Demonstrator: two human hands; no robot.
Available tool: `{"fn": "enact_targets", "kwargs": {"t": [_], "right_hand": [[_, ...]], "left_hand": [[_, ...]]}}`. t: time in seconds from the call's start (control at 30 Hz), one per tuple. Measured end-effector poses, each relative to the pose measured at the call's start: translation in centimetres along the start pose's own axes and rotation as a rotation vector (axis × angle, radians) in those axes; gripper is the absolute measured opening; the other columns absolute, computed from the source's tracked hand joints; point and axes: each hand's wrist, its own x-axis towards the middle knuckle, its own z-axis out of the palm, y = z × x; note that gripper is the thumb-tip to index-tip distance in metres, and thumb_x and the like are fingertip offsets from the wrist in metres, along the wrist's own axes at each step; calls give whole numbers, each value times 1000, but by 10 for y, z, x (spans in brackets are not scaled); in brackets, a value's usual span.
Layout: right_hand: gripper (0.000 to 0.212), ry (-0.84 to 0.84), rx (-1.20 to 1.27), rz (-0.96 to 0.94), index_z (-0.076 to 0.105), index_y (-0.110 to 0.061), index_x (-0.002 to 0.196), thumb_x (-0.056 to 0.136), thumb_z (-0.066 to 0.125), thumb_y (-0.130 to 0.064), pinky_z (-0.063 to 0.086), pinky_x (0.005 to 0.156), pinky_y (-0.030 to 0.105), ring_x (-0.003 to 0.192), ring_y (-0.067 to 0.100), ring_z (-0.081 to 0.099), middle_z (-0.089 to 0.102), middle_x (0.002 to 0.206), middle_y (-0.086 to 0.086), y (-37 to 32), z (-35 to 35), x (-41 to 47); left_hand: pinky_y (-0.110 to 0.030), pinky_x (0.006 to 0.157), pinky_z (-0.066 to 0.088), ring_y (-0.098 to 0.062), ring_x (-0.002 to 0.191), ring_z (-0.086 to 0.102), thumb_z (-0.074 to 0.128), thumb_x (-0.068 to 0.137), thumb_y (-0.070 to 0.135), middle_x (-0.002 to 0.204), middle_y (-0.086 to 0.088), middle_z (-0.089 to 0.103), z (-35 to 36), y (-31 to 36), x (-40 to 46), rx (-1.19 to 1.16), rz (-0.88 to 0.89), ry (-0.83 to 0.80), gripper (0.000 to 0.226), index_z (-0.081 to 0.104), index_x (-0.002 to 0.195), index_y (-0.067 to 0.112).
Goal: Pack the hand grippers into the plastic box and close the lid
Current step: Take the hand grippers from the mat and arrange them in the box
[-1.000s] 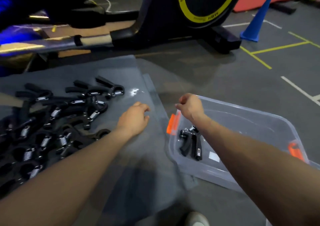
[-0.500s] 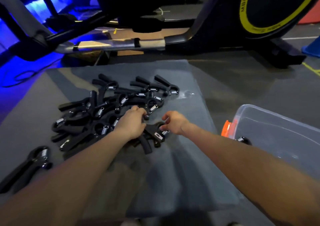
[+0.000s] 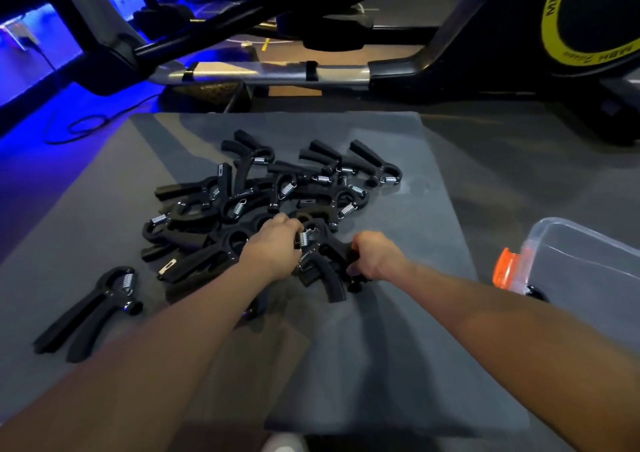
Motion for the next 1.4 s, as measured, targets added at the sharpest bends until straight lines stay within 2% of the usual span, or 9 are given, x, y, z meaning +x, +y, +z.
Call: {"fn": "enact_targets", "kwargs": {"t": [0.27, 0.7, 0.83, 0.9, 0.97, 1.07, 1.23, 1.3, 1.4], "right_hand": [[19, 153, 180, 158, 63, -6, 94, 80, 71, -16, 54, 72, 30, 80, 25, 67, 68, 94, 11, 61, -42, -35], [14, 529, 498, 484, 50, -9, 84, 81, 64, -7, 43, 58, 26, 76, 26, 58, 57, 81, 9, 224, -78, -114], [17, 562, 716, 617, 52, -6, 85, 79, 67, -3, 57, 80, 44, 85, 34, 68, 67, 92, 19, 265, -69, -128], [16, 535, 752, 679, 53, -5, 85, 79, 67, -2, 60, 71, 39, 80, 36, 70, 69, 94, 25, 284, -63, -131], [13, 458, 750, 737, 54, -3, 88, 82, 65, -2, 51, 42, 18, 60, 28, 66, 70, 89, 25, 300, -56, -131], [9, 334, 679, 825, 56, -1, 78, 85, 62, -2, 31, 23, 11, 26, 11, 50, 60, 49, 10, 320, -44, -124], [14, 158, 544, 871, 51, -3, 74, 86, 58, -2, 23, 19, 10, 12, 7, 38, 35, 15, -4, 333, -26, -104], [18, 125, 471, 858, 52, -5, 69, 86, 57, -6, 28, 21, 13, 25, 15, 48, 35, 15, -3, 333, -20, -91], [32, 88, 409, 831, 46, -10, 55, 87, 51, -11, 51, 58, 19, 55, 21, 52, 36, 17, -1, 336, -8, -74]], "left_hand": [[-38, 101, 41, -22, 124, 43, 57, 88, 17, 127, -2, 46, 3, 73, 8, -97, 165, 129, 41, 50, 128, 19], [-35, 104, 38, -19, 131, 40, 52, 90, 15, 146, 8, 34, 79, 259, 1, -205, 532, 91, 46, 43, 135, 22], [-29, 111, 30, -18, 138, 34, 46, 93, 11, 153, 5, 29, 114, 289, 5, -217, 603, 13, 51, 38, 142, 20], [-27, 117, 22, -18, 142, 28, 45, 93, 8, 156, 2, 25, 130, 295, 10, -198, 600, -57, 55, 31, 146, 15], [-29, 120, 19, -18, 145, 22, 44, 94, 7, 158, 1, 19, 142, 297, 16, -170, 598, -117, 57, 25, 148, 13], [-29, 116, 22, -17, 146, 21, 40, 96, 7, 159, 5, 13, 150, 297, 22, -95, 600, -131, 60, 18, 150, 15], [-24, 113, 22, -16, 142, 22, 35, 96, 9, 158, 8, 18, 151, 299, 31, -8, 608, -28, 57, 17, 150, 17], [-23, 112, 24, -16, 139, 25, 37, 94, 9, 156, 5, 24, 152, 298, 34, 3, 634, -10, 56, 23, 149, 15], [-23, 112, 27, -18, 134, 33, 42, 91, 8, 154, 3, 30, 154, 295, 37, 8, 671, 17, 56, 31, 146, 12]]}}
